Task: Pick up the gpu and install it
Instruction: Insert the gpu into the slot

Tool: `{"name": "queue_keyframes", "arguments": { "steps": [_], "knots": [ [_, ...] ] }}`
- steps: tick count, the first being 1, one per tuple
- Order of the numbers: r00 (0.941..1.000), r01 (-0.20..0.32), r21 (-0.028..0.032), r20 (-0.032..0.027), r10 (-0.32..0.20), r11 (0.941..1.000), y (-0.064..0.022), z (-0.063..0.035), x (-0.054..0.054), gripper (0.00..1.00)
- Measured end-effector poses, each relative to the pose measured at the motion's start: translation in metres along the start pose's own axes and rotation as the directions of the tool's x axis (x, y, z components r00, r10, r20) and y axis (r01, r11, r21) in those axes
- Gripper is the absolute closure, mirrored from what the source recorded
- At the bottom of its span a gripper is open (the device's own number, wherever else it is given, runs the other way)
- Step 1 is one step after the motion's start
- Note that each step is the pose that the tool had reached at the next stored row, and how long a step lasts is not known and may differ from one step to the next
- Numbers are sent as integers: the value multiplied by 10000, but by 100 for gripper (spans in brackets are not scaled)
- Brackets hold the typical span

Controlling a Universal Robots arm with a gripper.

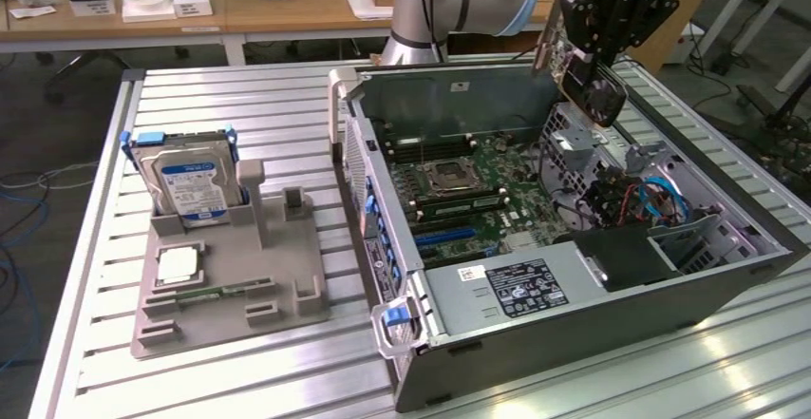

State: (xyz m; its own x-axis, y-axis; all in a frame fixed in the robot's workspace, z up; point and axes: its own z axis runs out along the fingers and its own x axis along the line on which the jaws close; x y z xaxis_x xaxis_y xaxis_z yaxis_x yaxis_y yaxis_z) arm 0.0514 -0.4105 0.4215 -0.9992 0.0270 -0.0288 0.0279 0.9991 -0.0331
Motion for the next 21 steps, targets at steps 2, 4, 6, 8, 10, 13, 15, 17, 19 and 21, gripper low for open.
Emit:
{"name": "queue_keyframes", "arguments": {
  "steps": [2, 4, 6, 8, 10, 13, 15, 17, 19, 21],
  "knots": [
    [10000, 11, 0, 0, -11, 10000, 0, 0, 0, 73],
    [9999, 101, -3, 3, -101, 9999, 0, 0, 0, 73],
    [9992, 392, -12, 13, -392, 9992, 0, 1, 0, 73],
    [9977, 676, -19, 23, -676, 9977, 0, 1, 0, 73],
    [9950, 995, -27, 34, -995, 9950, 0, 2, 0, 73],
    [9896, 1438, -38, 51, -1438, 9896, 0, 4, 0, 73],
    [9854, 1703, -44, 60, -1703, 9854, 0, 5, 0, 73],
    [9843, 1763, -45, 63, -1763, 9843, 0, 5, 0, 73],
    [9843, 1764, -46, 63, -1763, 9843, 0, 5, 0, 73],
    [9843, 1764, -46, 63, -1764, 9843, 0, 5, 0, 73]
  ]
}}
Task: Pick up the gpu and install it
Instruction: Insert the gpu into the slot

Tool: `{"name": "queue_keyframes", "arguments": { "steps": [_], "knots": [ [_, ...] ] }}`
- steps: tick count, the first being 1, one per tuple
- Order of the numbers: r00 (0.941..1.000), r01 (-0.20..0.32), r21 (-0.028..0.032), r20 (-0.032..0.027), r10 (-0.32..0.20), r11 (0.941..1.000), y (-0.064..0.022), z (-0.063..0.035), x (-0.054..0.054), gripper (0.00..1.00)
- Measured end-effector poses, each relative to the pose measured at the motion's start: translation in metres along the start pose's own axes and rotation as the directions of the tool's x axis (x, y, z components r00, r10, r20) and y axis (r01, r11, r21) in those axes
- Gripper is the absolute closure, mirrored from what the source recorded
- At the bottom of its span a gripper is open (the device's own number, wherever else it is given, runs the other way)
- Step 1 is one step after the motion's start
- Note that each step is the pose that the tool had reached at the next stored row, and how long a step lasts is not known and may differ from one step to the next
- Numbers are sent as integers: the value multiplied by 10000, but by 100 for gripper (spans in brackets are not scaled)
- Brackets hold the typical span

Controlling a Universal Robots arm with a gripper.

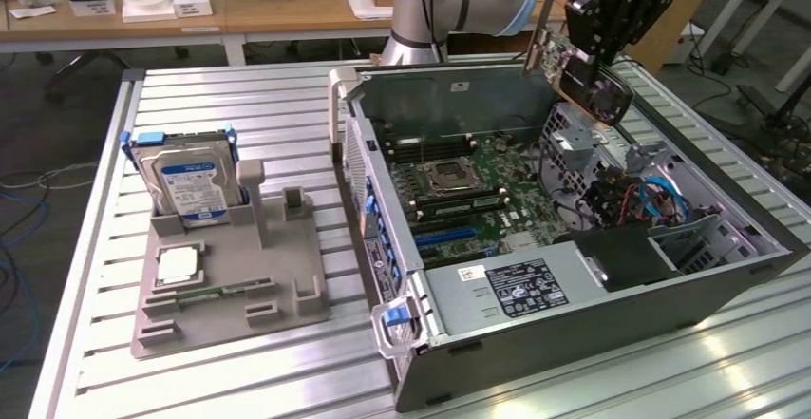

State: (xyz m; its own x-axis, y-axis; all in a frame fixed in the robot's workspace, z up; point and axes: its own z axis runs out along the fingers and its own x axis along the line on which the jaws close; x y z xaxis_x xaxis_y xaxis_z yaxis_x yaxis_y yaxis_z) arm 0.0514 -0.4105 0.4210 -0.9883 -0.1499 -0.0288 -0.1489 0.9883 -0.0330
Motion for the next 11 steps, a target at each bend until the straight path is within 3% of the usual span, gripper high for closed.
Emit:
{"name": "queue_keyframes", "arguments": {
  "steps": [2, 6, 11],
  "knots": [
    [10000, 99, -3, 4, -99, 10000, 0, 1, 0, 73],
    [9970, 769, -21, 26, -769, 9970, 0, 4, 0, 73],
    [9858, 1677, -43, 60, -1677, 9858, 0, 9, 0, 73]
  ]
}}
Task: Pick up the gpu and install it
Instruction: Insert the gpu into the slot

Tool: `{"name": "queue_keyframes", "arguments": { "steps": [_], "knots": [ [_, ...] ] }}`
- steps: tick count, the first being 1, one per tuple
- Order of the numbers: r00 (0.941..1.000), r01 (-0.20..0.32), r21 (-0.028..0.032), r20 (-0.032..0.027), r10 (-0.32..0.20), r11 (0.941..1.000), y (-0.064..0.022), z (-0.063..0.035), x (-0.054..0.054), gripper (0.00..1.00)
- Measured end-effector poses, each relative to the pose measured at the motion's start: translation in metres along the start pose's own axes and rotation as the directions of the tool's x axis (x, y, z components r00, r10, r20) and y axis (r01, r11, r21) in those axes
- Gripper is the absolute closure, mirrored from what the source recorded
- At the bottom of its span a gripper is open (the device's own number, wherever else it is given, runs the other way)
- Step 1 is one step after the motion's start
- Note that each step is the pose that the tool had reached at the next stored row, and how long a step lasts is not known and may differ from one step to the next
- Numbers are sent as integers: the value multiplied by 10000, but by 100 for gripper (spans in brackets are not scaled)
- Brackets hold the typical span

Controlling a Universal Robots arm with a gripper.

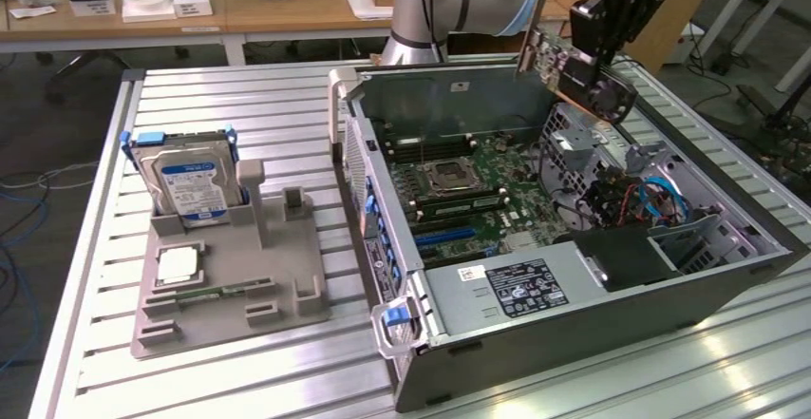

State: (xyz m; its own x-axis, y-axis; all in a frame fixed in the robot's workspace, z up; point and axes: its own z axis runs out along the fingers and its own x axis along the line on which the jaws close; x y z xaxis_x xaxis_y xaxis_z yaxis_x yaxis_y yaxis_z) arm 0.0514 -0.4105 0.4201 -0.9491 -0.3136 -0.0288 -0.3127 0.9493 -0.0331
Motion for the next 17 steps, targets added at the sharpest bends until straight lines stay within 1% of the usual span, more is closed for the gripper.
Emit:
{"name": "queue_keyframes", "arguments": {
  "steps": [2, 5, 9, 11, 13, 15, 17],
  "knots": [
    [9994, 360, -11, 12, -360, 9994, 0, 2, 0, 73],
    [9960, 897, -25, 31, -897, 9960, 0, 4, 0, 73],
    [9868, 1622, -42, 57, -1621, 9868, 0, 7, 0, 73],
    [9803, 1975, -50, 71, -1975, 9803, 0, 8, 0, 73],
    [9722, 2342, -59, 85, -2342, 9722, 0, 10, 0, 73],
    [9631, 2690, -66, 100, -2689, 9631, 0, 11, 0, 73],
    [9528, 3034, -72, 114, -3033, 9528, 0, 13, 0, 73]
  ]
}}
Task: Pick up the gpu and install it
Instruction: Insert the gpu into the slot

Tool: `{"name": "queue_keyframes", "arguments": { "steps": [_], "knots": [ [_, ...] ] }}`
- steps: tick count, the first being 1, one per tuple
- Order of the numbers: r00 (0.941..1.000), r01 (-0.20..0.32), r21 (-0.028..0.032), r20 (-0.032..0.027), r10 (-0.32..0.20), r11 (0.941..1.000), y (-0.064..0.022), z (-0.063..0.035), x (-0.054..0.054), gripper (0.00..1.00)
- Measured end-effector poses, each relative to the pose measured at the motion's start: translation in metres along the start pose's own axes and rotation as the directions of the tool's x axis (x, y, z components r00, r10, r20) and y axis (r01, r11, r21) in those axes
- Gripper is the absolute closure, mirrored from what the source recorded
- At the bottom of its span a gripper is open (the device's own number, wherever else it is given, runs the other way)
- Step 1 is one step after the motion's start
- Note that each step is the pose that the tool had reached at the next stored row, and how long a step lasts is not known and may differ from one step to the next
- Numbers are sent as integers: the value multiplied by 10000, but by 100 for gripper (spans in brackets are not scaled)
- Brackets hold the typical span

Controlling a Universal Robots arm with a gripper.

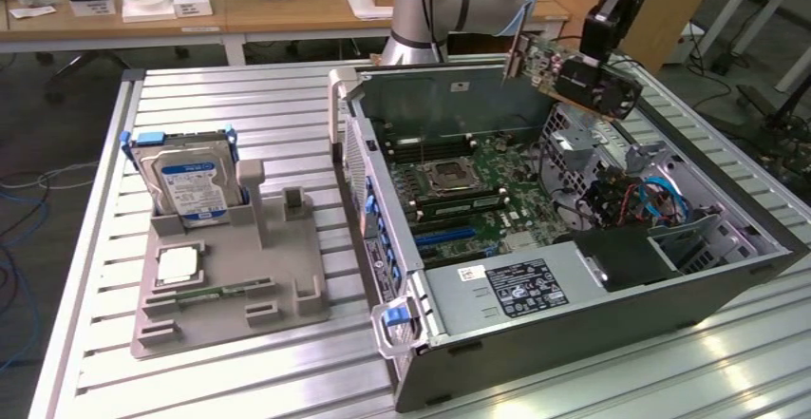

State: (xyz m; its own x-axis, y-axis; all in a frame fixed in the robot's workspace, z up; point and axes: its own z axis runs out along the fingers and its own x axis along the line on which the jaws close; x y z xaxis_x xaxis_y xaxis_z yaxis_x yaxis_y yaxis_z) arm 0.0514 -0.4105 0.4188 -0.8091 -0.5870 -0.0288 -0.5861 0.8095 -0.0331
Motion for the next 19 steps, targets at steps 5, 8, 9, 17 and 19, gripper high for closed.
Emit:
{"name": "queue_keyframes", "arguments": {
  "steps": [5, 8, 9, 17, 19],
  "knots": [
    [9960, 890, -24, 32, -890, 9960, 0, 4, 0, 73],
    [9901, 1400, -37, 50, -1400, 9901, 0, 6, 0, 73],
    [9878, 1559, -41, 56, -1559, 9878, 0, 7, 0, 73],
    [9617, 2741, -67, 102, -2741, 9617, 0, 12, 1, 73],
    [9537, 3006, -71, 113, -3005, 9537, 0, 13, 0, 73]
  ]
}}
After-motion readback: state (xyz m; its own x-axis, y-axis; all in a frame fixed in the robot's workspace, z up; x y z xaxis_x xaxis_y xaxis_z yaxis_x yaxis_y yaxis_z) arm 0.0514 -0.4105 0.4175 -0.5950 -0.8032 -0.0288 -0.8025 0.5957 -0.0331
